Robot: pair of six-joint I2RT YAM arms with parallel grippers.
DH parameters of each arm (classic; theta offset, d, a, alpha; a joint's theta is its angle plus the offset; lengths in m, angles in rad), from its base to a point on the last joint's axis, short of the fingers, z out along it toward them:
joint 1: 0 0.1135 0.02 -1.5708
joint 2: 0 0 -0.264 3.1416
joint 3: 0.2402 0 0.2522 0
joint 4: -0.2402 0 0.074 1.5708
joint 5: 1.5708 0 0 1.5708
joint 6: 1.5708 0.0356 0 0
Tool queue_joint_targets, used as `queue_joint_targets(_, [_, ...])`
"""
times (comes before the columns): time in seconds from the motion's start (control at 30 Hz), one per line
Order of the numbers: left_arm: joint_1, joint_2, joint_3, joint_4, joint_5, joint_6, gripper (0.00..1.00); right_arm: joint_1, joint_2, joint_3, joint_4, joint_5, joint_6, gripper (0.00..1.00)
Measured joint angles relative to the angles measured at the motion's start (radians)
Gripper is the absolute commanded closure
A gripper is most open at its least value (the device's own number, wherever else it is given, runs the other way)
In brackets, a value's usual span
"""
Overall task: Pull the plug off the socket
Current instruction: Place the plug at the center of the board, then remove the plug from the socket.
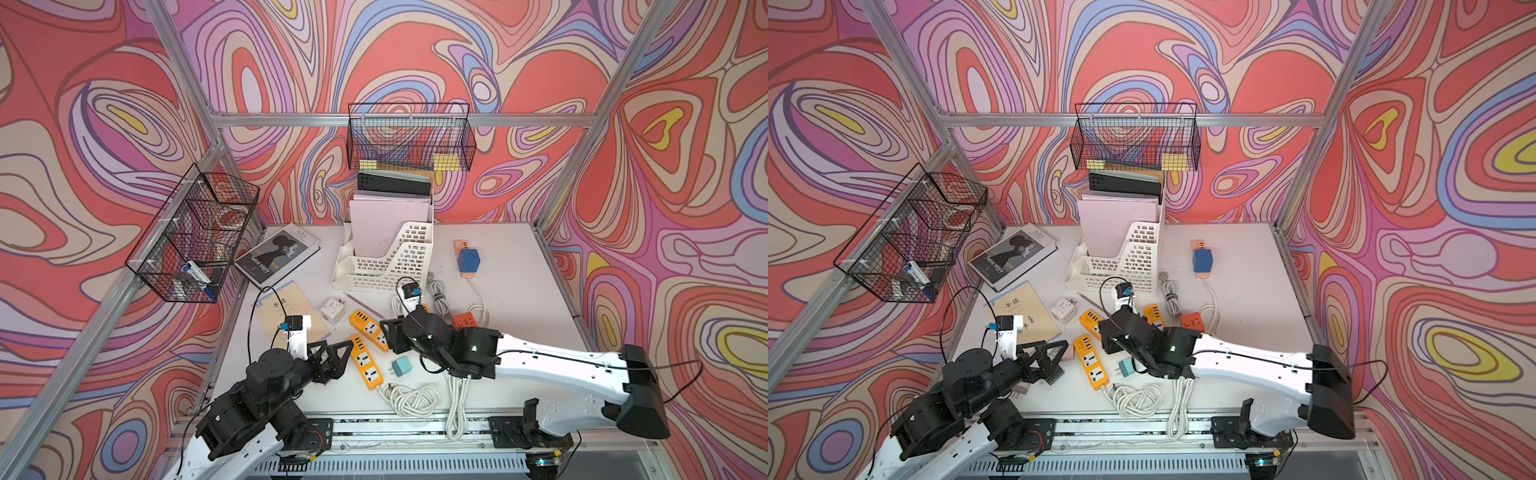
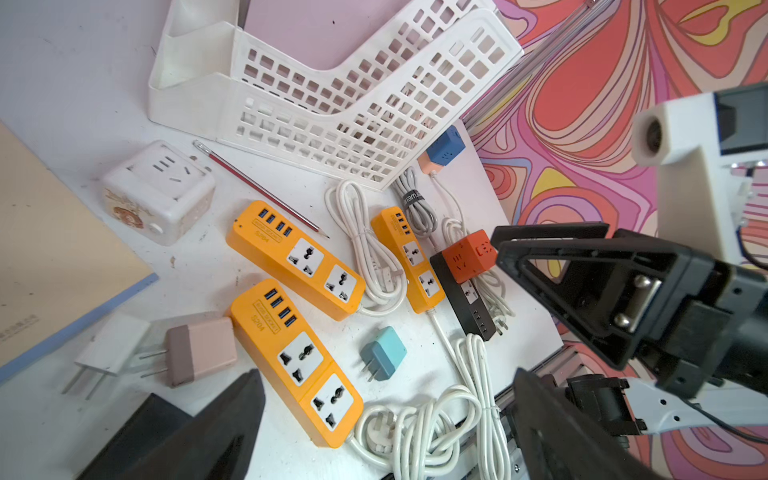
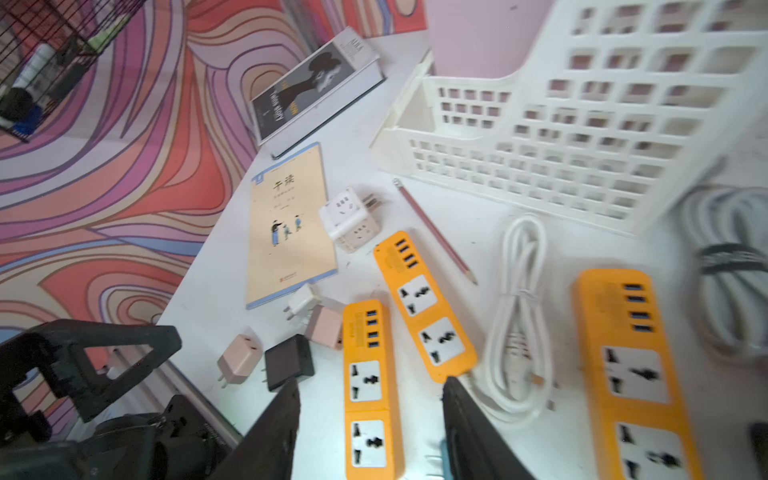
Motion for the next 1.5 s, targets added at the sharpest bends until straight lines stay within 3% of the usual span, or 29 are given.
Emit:
queue_joint_targets(0.17, [0.000,0.076,-0.043,0.098,0.065,-0.080,0.03,-0.006,-0.208,-0.096,-0.177,0.150,0.097,0.21])
queue_joint_targets(0.27, [0.000,0.140,-0.090,0.187,0.102,-0.141,0.03,-0.048,-0.333,-0.142,-0.280,0.173,0.144,0.15])
queue_joint_targets(0.43, [0.000,0.243,-0.204,0.375,0.158,-0.282,0.06,-0.229,-0.496,-0.220,-0.393,0.097,0.166,0.10])
queue_joint_targets(0.53, [0.000,0.304,-0.257,0.482,0.180,-0.368,0.07,-0.334,-0.517,-0.229,-0.442,0.007,0.145,0.10])
queue_joint_targets(0.63, [0.000,0.374,-0.268,0.553,0.196,-0.429,0.08,-0.407,-0.456,-0.223,-0.465,-0.086,0.106,0.09])
queue_joint_targets(0.8, [-0.015,0.478,-0.268,0.665,0.211,-0.502,0.08,-0.515,-0.221,-0.185,-0.478,-0.238,-0.002,0.08])
queue_joint_targets(1.23, [-0.088,0.513,-0.267,0.714,0.146,-0.567,0.08,-0.606,0.166,0.014,-0.507,-0.288,-0.329,0.06])
queue_joint_targets(1.5, [-0.093,0.496,-0.268,0.716,0.105,-0.578,0.08,-0.626,0.264,0.067,-0.528,-0.289,-0.456,0.23])
